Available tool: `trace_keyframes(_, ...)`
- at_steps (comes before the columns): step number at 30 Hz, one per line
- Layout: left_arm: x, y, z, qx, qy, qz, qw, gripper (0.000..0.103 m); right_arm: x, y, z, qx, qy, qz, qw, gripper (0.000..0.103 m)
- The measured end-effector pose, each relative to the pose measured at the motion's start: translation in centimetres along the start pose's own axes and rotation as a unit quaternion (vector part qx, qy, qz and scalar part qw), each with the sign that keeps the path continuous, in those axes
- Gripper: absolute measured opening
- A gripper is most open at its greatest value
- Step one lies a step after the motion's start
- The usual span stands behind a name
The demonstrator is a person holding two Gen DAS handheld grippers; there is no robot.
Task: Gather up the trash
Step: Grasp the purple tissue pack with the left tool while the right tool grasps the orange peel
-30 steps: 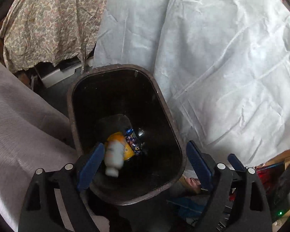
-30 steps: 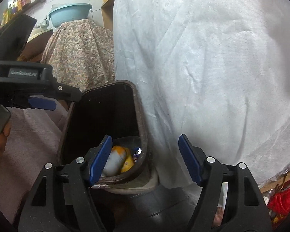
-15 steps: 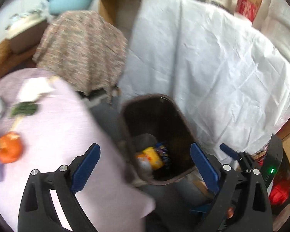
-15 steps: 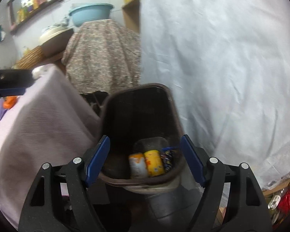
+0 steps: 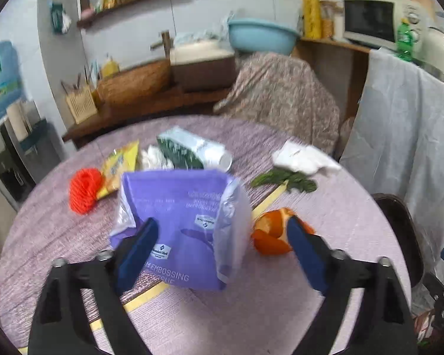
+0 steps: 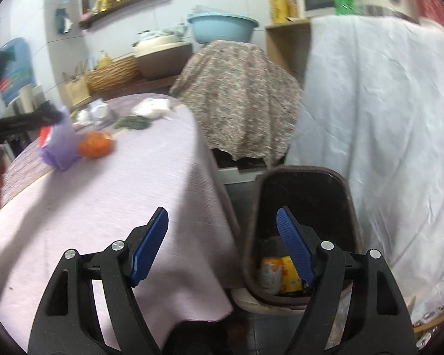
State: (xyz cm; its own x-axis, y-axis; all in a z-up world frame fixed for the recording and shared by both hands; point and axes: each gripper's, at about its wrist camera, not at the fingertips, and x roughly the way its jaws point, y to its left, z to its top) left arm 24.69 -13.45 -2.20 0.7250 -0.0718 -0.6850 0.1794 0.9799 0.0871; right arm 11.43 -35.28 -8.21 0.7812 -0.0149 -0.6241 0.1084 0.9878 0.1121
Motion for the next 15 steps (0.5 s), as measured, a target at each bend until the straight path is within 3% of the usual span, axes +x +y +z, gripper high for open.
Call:
trace_keyframes(3,2.3,0.7,0.0,-0.005,0.029,-0.025,0.9993,0.048,-0.5,2.0,0.5,-0.016,-0.003,0.012,1.000,0.076)
trace_keyframes(4,2.5,1.2,-0.4,-0.009,0.034,-0.027,0.9990,0.031,-0.6,2.6,0.7,-0.021,-0.003,0.018,1.000,0.076)
trace_keyframes(5,2.6,1.5,-0.7,-0.018,0.034,-0.034,0.9987,0.022,-0.8,3.0,0.7,-0.025,-0.003,0.024,0.999,0.076)
trace_keyframes(10,-0.2,4.6,-2.7,-0.053,0.017,-0.070,0.9960,0.012,-0.2,6.7,2.5,-0.070,-0.007,0.083,0.994,0.076)
trace_keyframes(13,-2.8,6.9,-3.4,-0.081,-0.006,-0.084,0.9931,0.010,1.2,9.9,4.1,-0.116,0.002,0.137,0.984,0.076)
trace_keyframes(15,-4.4,8.4,-3.9,-0.098,-0.021,-0.088,0.9911,0.010,2.6,12.0,5.1,-0.142,0.006,0.149,0.979,0.076)
